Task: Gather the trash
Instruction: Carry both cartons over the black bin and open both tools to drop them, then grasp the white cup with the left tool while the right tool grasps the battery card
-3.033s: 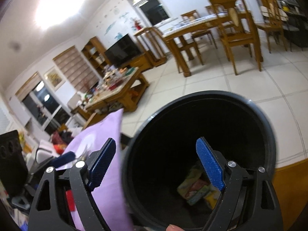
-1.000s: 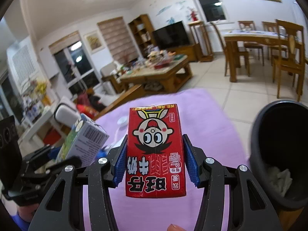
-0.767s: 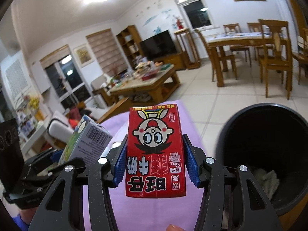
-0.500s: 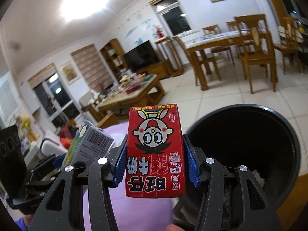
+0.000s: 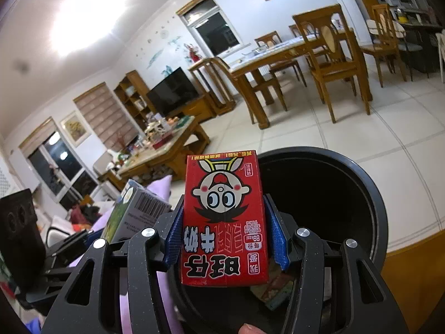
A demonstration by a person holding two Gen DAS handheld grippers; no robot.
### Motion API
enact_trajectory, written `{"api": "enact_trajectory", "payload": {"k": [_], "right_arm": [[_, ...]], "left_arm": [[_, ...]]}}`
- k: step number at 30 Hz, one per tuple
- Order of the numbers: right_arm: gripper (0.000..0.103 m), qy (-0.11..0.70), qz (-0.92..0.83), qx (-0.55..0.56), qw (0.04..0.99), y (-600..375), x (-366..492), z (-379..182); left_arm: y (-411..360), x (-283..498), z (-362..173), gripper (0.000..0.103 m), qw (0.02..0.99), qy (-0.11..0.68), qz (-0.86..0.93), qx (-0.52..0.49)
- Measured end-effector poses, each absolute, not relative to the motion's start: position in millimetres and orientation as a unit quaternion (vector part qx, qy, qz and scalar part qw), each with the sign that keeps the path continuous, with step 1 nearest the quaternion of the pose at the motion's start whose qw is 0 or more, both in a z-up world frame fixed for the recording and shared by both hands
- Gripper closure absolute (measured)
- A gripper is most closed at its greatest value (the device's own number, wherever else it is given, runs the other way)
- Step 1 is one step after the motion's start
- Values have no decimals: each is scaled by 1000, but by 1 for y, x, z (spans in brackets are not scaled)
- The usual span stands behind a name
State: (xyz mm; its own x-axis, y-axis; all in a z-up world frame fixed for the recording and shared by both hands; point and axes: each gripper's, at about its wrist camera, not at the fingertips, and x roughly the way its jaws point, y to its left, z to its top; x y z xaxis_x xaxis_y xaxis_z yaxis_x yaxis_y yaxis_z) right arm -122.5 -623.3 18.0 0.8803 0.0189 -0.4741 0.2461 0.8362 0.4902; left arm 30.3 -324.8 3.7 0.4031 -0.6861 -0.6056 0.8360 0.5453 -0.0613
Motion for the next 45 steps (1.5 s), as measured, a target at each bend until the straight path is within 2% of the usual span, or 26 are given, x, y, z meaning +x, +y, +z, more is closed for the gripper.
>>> {"api": "enact_trajectory", "payload": {"k": [16, 17, 18, 19, 22, 26, 34, 45], "right_arm": [[50, 252, -77, 303, 916, -635, -120, -12], [47, 254, -78, 304, 915, -636, -118, -12], [36, 252, -81, 307, 914, -637, -118, -13], [32, 249, -83, 309, 914, -636, -118, -12], [30, 250, -84, 308, 914, -635, -119, -11], [30, 252, -83, 298, 917, -625, -119, -5], [27, 262, -54, 272, 925, -588, -96, 10], [27, 315, 49, 204, 926, -439, -6, 25]], "left_arm": [[-357, 43, -21, 51, 814, 325, -461, 141], [-359, 44, -21, 51, 813, 326, -461, 143], [-360, 44, -20, 50, 813, 327, -459, 144], [-361, 43, -18, 49, 814, 327, -458, 144], [-358, 39, -9, 23, 822, 315, -453, 141], [-351, 32, 1, 21, 825, 302, -456, 142], [-286, 36, 13, 20, 840, 302, -434, 123], [-105, 119, 18, 20, 902, 338, -260, 61]]}}
